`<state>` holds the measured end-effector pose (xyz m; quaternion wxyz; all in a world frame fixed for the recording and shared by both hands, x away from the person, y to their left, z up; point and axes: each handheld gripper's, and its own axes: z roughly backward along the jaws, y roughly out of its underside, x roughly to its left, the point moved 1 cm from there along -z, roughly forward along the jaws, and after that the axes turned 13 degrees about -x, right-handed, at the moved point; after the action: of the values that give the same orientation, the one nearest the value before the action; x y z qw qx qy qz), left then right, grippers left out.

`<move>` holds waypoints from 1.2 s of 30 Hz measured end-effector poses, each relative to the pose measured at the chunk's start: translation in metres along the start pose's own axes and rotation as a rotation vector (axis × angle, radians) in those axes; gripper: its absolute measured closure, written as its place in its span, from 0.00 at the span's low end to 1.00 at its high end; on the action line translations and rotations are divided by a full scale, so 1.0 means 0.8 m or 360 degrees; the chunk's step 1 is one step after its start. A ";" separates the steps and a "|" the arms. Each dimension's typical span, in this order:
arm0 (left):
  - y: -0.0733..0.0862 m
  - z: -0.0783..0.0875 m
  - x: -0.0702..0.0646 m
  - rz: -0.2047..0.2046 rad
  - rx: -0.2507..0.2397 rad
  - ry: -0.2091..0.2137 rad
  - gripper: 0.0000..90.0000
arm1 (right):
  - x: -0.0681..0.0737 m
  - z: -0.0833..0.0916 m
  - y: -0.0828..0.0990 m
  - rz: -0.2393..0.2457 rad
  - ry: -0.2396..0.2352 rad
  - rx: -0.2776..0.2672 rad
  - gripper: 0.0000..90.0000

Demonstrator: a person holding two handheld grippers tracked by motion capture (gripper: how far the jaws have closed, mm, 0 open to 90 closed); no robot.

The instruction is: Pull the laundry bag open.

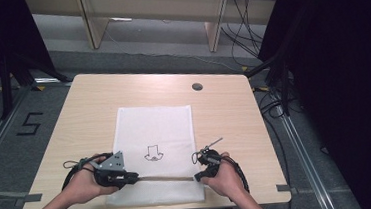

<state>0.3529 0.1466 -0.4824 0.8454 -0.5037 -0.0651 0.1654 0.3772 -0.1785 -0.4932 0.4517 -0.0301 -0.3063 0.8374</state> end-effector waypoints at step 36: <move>0.012 0.023 0.007 0.0049 -0.0019 -0.0034 0.91 | -0.001 0.001 0.000 -0.0007 -0.0002 0.0009 1.00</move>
<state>0.3507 0.1676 -0.4822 0.8389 -0.5080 -0.0674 0.1835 0.3774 -0.1791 -0.4927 0.4533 -0.0276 -0.3042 0.8374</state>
